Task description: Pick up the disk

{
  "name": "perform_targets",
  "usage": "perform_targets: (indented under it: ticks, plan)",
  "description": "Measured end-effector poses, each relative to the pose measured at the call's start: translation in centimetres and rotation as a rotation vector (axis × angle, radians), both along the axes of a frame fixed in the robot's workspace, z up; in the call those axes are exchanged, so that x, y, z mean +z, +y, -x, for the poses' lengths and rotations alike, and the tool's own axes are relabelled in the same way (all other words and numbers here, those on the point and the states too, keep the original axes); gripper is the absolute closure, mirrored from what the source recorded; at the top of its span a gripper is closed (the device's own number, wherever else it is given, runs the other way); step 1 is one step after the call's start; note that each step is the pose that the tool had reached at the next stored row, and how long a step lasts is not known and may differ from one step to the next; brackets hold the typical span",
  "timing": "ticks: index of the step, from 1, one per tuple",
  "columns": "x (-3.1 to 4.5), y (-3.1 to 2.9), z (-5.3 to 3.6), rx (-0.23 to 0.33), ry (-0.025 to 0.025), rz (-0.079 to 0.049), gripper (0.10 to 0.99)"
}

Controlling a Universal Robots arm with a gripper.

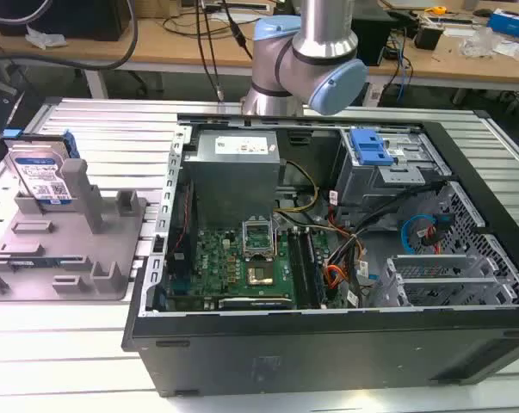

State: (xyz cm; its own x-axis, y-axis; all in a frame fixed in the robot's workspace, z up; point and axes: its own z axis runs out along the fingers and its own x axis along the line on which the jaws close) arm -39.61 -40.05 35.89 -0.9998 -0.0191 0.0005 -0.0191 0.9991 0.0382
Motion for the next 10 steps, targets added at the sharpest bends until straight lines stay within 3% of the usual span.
perform_targets:
  ticks: [6, 8, 10]
  plan:
    - [0.0, 0.0, 0.0, 0.001, 0.0, 0.0, 0.98]
    - [0.0, 0.0, 0.01, 0.028, 0.0, 0.0, 0.98]
    - [0.0, 0.0, 0.0, 0.098, 0.0001, 0.0, 0.98]
